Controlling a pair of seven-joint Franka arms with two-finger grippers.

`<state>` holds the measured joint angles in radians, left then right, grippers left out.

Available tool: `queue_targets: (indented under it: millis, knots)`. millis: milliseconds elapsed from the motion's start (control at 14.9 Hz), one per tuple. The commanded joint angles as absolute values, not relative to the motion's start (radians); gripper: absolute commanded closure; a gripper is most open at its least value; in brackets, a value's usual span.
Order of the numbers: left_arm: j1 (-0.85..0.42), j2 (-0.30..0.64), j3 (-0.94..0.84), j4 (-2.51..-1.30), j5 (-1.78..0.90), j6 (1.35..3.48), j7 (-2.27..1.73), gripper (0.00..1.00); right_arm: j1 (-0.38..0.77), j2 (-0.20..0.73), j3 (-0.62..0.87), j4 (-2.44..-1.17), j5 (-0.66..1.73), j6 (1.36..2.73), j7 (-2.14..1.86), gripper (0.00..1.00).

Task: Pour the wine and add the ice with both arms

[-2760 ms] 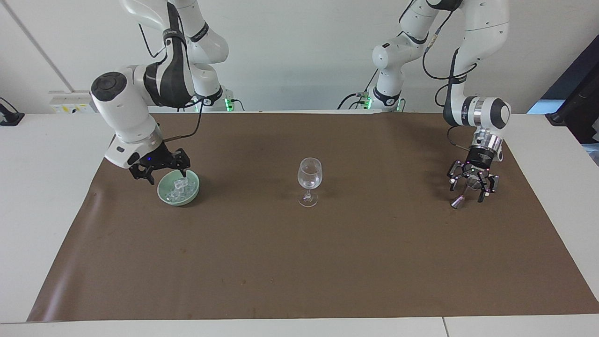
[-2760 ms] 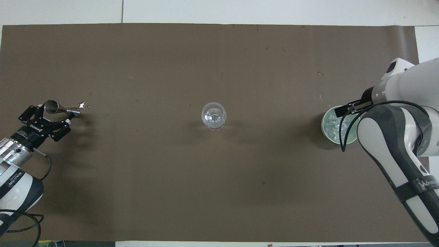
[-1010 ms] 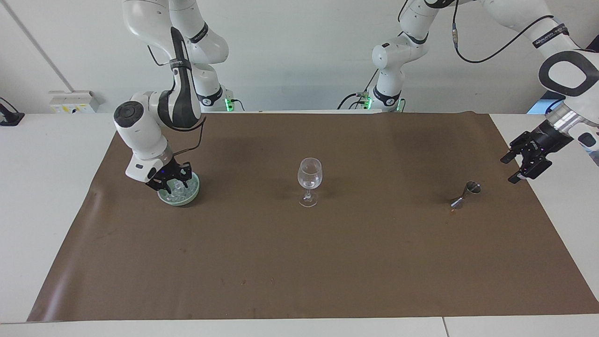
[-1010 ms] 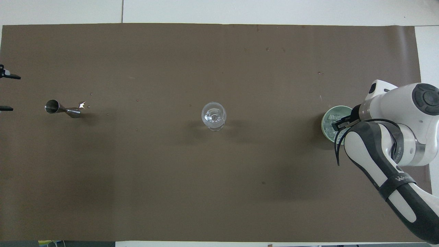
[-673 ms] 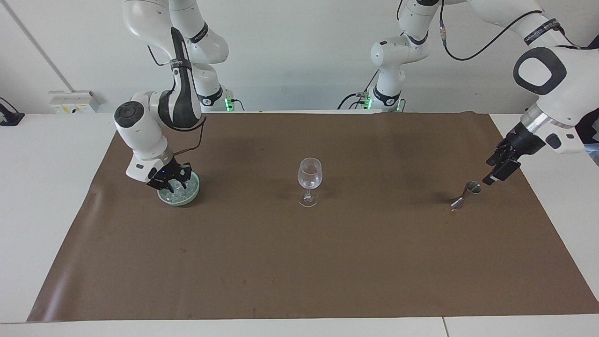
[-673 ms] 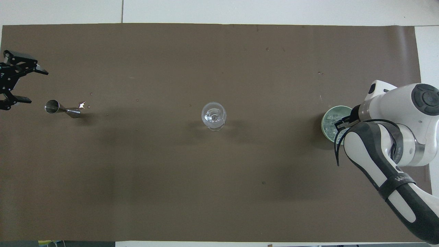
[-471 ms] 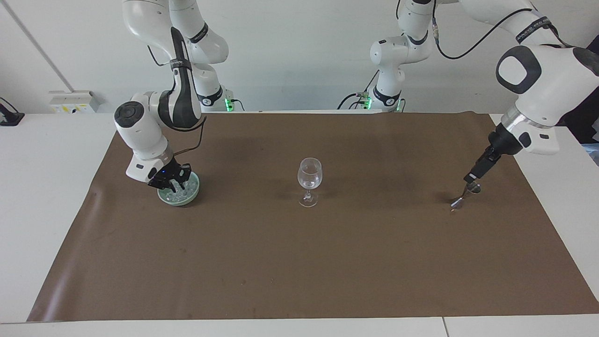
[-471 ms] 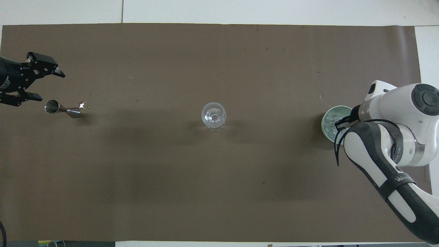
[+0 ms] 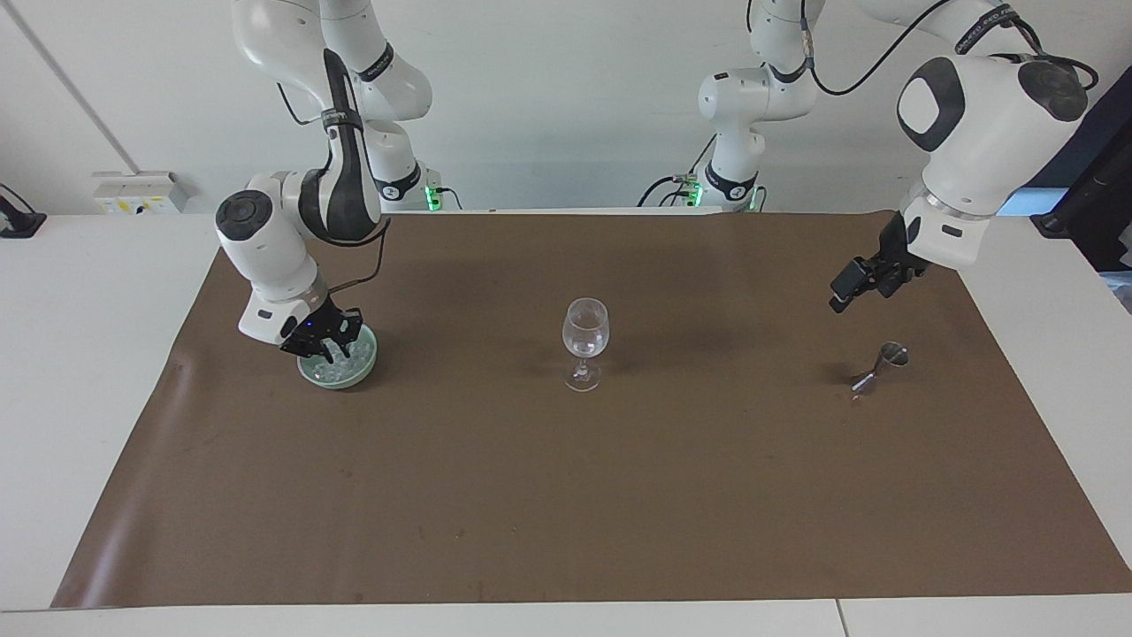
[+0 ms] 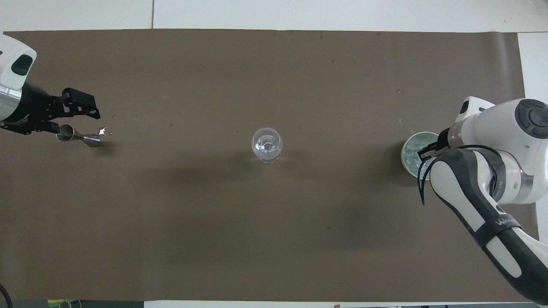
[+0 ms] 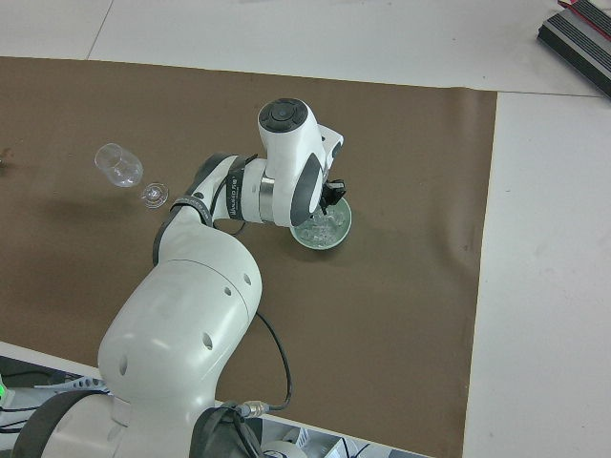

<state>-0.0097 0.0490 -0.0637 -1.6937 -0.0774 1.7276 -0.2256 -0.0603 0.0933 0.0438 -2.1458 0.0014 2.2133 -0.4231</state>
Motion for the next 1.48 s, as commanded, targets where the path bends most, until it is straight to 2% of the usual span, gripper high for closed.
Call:
queue_targets:
  millis: [0, 269, 404, 606, 808, 942, 1077, 1413]
  knots:
    - [-0.009, 0.035, -0.046, -1.639, -0.051, 1.625, -0.102, 0.0, -0.049, 0.11, 0.048, -2.04, 0.017, 2.114, -0.414, 0.93]
    - [-0.014, 0.067, -0.044, -1.525, -0.002, 1.502, -0.005, 0.0, 0.001, 0.112, 0.051, -1.918, 0.017, 1.996, -0.316, 0.93]
    - [-0.012, 0.06, -0.048, -1.505, -0.006, 1.46, -0.003, 0.0, 0.053, 0.127, 0.054, -1.794, 0.021, 1.871, -0.231, 0.93]
    - [-0.008, -0.017, -0.046, -1.587, -0.049, 1.445, -0.015, 0.0, 0.139, 0.205, 0.054, -1.584, 0.021, 1.732, -0.056, 0.92]
    - [-0.005, -0.023, -0.041, -1.595, -0.061, 1.447, -0.02, 0.0, 0.225, 0.253, 0.057, -1.465, 0.026, 1.652, 0.096, 0.93]
    - [-0.005, -0.025, -0.041, -1.598, -0.061, 1.439, -0.028, 0.0, 0.276, 0.308, 0.058, -1.334, 0.075, 1.576, 0.225, 0.93]
    - [-0.008, -0.025, -0.041, -1.597, -0.06, 1.445, -0.009, 0.0, 0.343, 0.34, 0.058, -1.266, 0.077, 1.575, 0.329, 0.93]
    - [-0.006, -0.022, -0.04, -1.597, -0.043, 1.465, 0.006, 0.0, 0.461, 0.344, 0.06, -1.278, 0.08, 1.71, 0.512, 0.96]
